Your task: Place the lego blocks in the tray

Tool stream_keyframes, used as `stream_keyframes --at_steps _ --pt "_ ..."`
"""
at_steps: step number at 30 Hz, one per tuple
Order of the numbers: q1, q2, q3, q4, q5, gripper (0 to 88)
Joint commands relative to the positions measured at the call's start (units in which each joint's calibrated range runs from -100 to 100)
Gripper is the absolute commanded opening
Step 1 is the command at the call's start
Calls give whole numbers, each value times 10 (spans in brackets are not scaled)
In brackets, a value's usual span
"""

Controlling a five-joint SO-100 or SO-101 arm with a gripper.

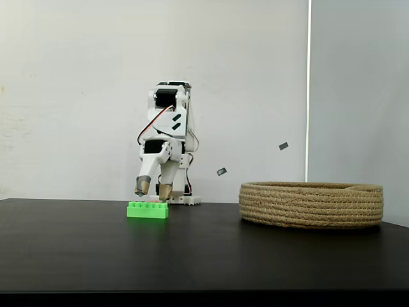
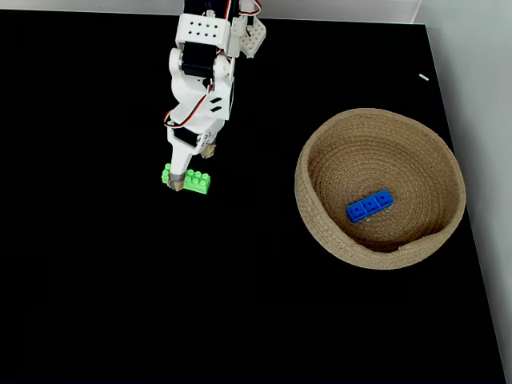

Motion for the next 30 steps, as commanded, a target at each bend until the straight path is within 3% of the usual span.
stream_keyframes --at_steps 1,8,12,17,25,30 --pt "8 18 -38 -27 7 330" --pt "8 55 -34 -37 18 285" --pt "3 59 -30 -63 38 3" --pt "-12 40 -26 -44 40 1" --pt "-119 -41 -203 212 -20 1" --pt "-237 -130 -213 186 -70 2"
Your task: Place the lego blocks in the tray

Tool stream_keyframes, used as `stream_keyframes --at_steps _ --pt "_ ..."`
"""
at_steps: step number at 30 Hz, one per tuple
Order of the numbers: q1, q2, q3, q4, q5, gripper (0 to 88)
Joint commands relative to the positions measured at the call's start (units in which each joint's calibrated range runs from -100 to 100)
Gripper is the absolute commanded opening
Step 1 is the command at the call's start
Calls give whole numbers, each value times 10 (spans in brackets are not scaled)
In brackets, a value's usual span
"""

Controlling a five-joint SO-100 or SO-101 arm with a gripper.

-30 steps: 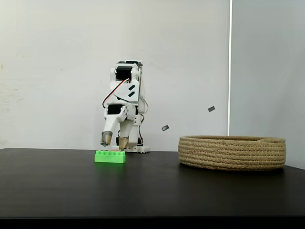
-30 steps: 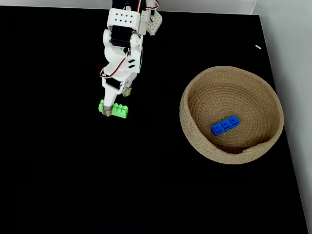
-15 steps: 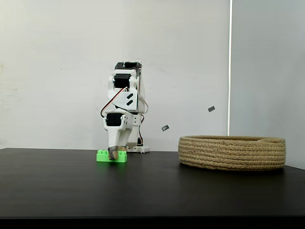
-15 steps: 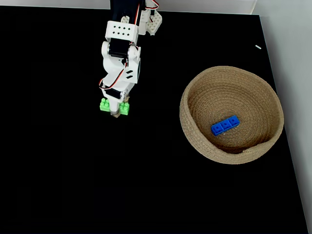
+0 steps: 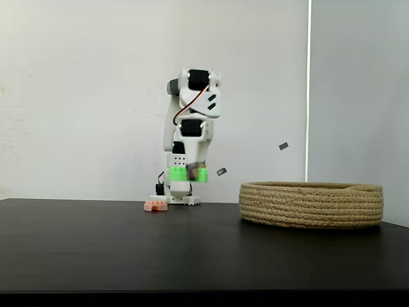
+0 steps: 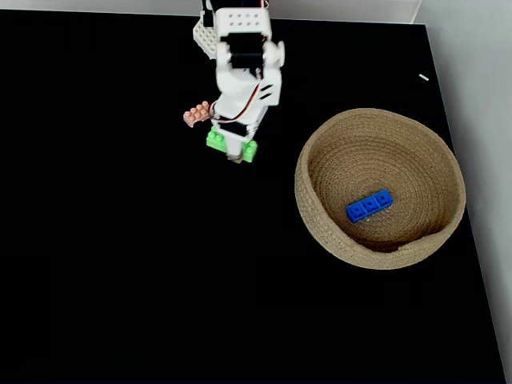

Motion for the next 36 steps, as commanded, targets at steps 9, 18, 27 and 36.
stream_keyframes --at_steps 9,18,27,36 --pt "-228 -129 -3 -86 -42 62" --pt "-259 -119 130 -241 -54 334" --pt "-198 -132 65 -61 -50 414" --pt "2 -120 70 60 18 438"
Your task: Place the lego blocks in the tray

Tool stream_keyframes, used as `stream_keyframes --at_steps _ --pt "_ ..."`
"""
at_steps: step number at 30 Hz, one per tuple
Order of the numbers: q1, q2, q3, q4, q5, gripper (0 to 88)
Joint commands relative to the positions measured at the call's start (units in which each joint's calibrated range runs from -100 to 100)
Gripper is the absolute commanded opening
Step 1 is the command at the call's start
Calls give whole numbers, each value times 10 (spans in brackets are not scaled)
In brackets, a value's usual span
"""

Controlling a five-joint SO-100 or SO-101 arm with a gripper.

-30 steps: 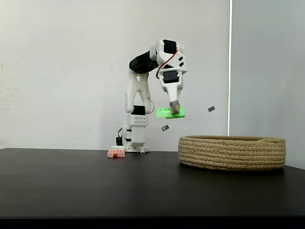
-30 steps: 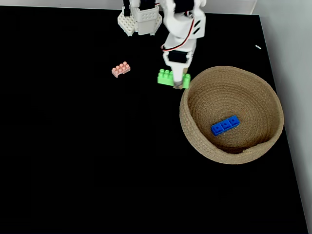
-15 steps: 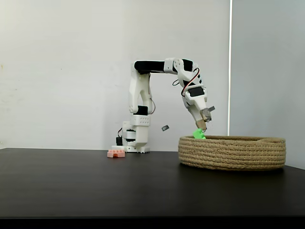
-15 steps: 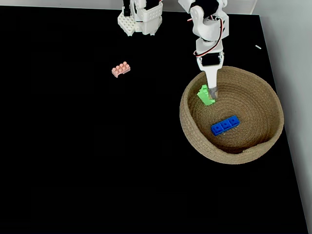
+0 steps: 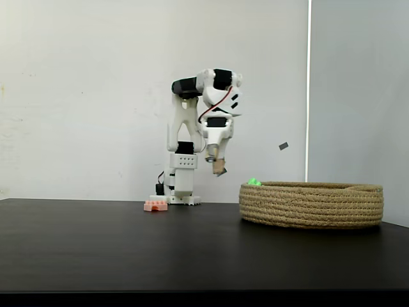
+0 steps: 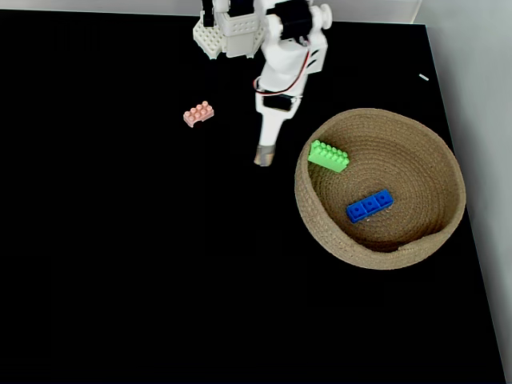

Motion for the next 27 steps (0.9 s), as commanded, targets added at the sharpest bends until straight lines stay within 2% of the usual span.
stream_keyframes --at_steps 1,13,18,27 --pt "72 -35 -24 41 34 436" --pt "214 -80 118 16 152 469" --pt "195 -143 224 -68 168 471" --pt "126 -244 347 -85 183 471"
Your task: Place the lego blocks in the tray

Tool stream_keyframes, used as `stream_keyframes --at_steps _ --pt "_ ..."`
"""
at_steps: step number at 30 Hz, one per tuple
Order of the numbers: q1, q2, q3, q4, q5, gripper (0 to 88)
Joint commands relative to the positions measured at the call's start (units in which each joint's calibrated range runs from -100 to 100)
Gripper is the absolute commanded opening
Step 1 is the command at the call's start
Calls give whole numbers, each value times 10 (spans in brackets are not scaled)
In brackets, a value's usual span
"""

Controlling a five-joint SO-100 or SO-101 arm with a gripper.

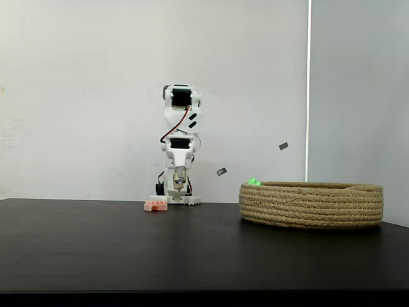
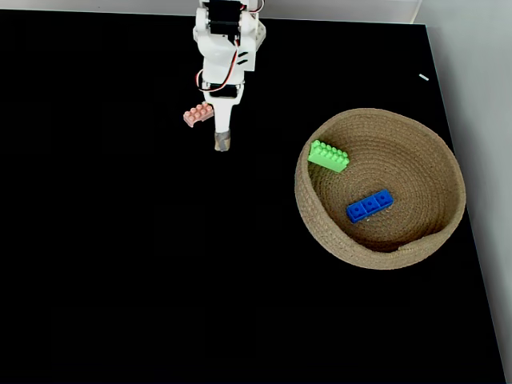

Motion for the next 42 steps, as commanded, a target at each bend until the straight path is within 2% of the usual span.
stream_keyframes --at_steps 1,5,11,15,18,29,36,42 --pt "-12 -68 36 -6 4 472" --pt "7 -92 57 8 18 473" --pt "82 -121 6 33 43 480" --pt "101 -136 -34 20 47 485" --pt "119 -161 -21 7 70 487" --pt "233 -194 140 -151 174 508" --pt "254 -103 90 -135 207 485" --pt "213 -7 62 -134 202 472"
